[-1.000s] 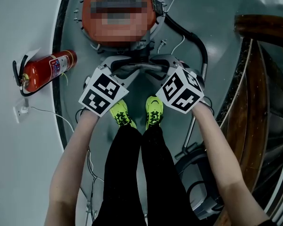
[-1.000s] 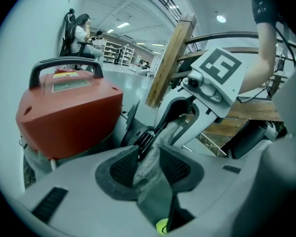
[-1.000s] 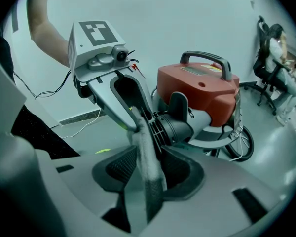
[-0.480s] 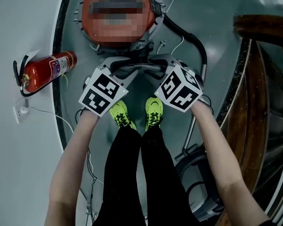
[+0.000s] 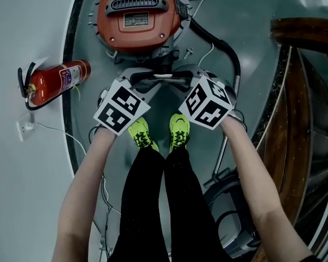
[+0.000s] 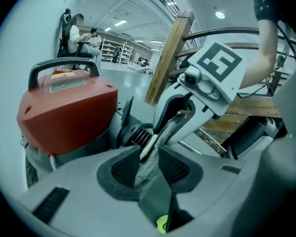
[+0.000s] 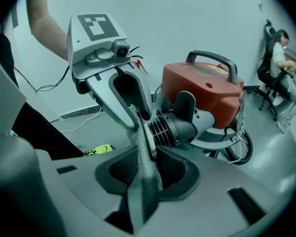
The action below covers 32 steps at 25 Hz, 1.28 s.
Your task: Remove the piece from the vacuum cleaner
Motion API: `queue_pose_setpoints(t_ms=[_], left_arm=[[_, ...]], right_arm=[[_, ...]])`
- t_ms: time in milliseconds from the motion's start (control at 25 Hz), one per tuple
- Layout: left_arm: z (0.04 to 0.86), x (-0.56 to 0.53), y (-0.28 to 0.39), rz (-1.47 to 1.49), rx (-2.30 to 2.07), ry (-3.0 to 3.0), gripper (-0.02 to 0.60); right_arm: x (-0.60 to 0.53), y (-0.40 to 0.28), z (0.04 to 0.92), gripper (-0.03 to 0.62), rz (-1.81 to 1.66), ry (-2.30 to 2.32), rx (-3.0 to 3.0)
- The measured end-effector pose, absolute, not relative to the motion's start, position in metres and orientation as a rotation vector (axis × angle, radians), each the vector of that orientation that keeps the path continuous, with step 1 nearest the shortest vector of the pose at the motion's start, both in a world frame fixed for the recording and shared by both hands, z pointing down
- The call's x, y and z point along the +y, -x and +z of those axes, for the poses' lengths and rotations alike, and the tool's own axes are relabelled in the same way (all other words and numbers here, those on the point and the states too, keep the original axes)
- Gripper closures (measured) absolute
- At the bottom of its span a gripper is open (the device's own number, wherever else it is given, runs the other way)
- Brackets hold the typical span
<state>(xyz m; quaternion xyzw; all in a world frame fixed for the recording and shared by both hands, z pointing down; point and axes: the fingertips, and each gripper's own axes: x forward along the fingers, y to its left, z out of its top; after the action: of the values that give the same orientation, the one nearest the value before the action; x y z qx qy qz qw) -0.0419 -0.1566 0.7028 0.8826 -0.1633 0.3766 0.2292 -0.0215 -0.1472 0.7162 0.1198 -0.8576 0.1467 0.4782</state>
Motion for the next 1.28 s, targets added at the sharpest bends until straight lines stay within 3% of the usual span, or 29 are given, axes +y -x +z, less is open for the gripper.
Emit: queue_pose_setpoints(t_ms=[1280], left_arm=[[0.6991,-0.15,0.0465,1.04,-0.575,-2.431,0.465]], right_arm=[[-0.1406,0.0228,0.7132,0.516,0.333,-0.389,-2.074]])
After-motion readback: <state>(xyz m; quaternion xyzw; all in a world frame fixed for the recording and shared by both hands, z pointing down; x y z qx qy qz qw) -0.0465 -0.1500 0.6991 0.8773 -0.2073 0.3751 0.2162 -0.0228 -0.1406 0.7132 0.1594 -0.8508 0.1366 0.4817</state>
